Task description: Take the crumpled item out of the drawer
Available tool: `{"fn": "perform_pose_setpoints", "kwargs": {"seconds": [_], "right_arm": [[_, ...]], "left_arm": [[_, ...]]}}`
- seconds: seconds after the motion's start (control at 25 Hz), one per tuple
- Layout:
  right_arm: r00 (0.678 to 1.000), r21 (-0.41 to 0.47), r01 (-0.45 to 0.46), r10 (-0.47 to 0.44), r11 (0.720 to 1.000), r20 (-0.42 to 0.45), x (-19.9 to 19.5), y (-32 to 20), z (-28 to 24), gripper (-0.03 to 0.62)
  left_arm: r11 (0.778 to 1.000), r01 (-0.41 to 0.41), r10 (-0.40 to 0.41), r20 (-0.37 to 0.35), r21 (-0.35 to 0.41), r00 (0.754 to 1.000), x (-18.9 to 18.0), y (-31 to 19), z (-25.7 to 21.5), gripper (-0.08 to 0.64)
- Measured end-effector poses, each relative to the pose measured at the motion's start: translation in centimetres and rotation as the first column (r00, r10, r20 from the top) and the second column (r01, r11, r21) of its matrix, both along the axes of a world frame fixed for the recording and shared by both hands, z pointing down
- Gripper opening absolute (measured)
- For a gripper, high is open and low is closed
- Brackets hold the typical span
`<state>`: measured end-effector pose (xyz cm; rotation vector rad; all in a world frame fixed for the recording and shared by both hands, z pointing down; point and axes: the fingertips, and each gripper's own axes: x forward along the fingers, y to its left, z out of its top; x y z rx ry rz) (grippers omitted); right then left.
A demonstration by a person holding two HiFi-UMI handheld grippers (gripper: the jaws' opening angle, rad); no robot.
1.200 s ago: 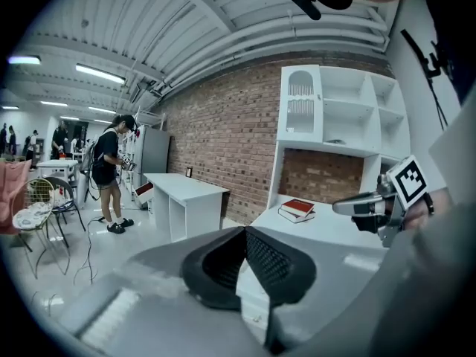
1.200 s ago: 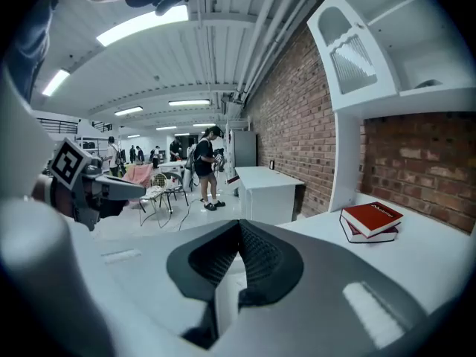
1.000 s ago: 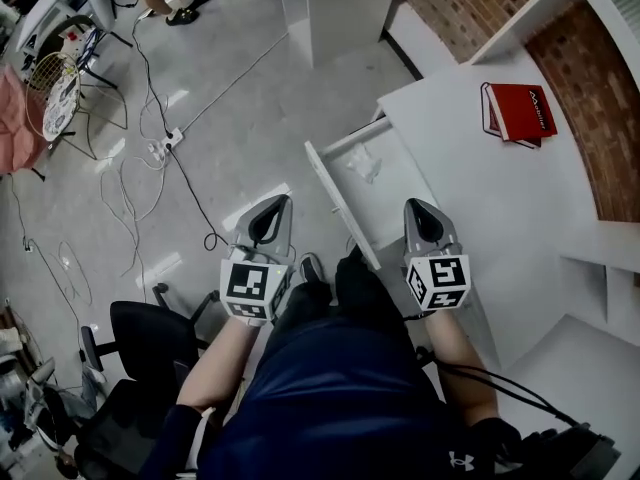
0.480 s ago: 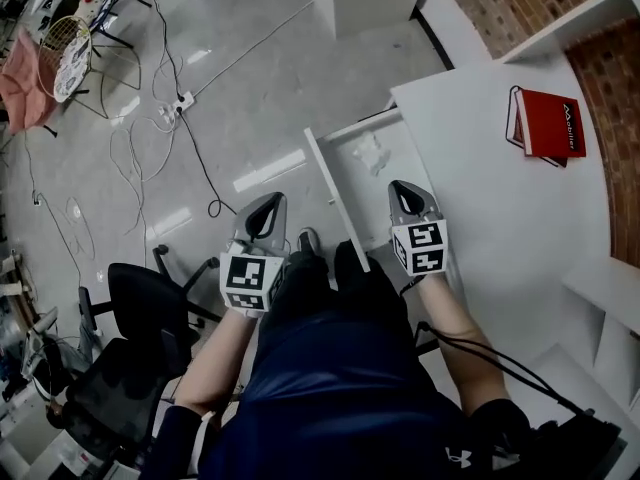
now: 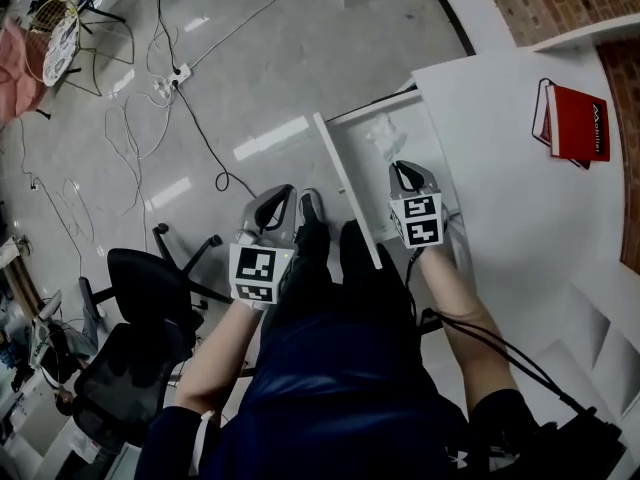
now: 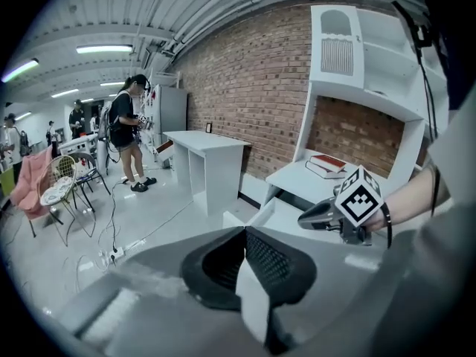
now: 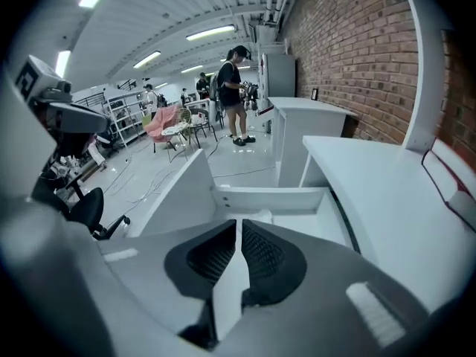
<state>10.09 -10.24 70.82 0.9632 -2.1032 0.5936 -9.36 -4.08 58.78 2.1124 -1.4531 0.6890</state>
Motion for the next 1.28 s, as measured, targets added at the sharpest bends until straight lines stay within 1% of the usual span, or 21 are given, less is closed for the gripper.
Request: {"fn": "perform_pose_setpoints", "kwargs": {"seconds": [0.12, 0.2, 0.32, 0.44, 0.6, 0.72, 0.96, 1.28], "right_arm": [[0.999, -0.029, 0.003, -0.004, 1.0, -0.038, -0.5, -0.6, 2.4, 0.031], [0.998, -0.049, 0.005, -0.008, 0.999, -0.059, -1.1, -1.0, 3.8, 0.04], [0.995, -0.08, 0.009, -0.017, 0.997, -0.099, -1.7, -1.5, 6.0, 0.065], [0.989, -0.102, 0.012, -0.027, 0.995, -0.142, -1.6, -1.9, 8.5, 0.075], [0.98, -0.14, 0.013, -0.04, 0.99, -0.194, -1.1, -1.8, 11.1, 0.076], [0.975, -0.173, 0.014, -0.052, 0.985, -0.215, -1.0, -1.4, 12.7, 0.095], [0.964, -0.175, 0.039, -0.083, 0.984, -0.251, -1.3, -1.2, 14.8, 0.106], [0.953, -0.199, 0.053, -0.109, 0.979, -0.282, -1.5, -1.3, 16.2, 0.081]], "left_arm": [[0.999, -0.026, 0.026, -0.008, -0.038, 1.0, -0.4, 0.0, 1.7, 0.011], [0.997, -0.046, 0.046, -0.011, -0.067, 0.999, -0.7, 0.2, 2.8, 0.048], [0.993, -0.054, 0.053, -0.016, -0.101, 0.998, -1.3, 0.4, 4.0, 0.097], [0.991, -0.057, 0.055, -0.022, -0.122, 0.998, -1.8, 0.6, 4.8, 0.118], [0.989, -0.05, 0.046, -0.027, -0.142, 0.999, -2.7, 1.0, 5.6, 0.12], [0.987, -0.032, 0.028, -0.03, -0.158, 0.999, -3.6, 1.5, 6.2, 0.12], [0.983, 0.0, -0.005, -0.028, -0.183, 1.0, -4.9, 2.6, 7.1, 0.12], [0.982, 0.019, -0.023, -0.024, -0.187, 0.999, -5.5, 3.0, 7.1, 0.12]]}}
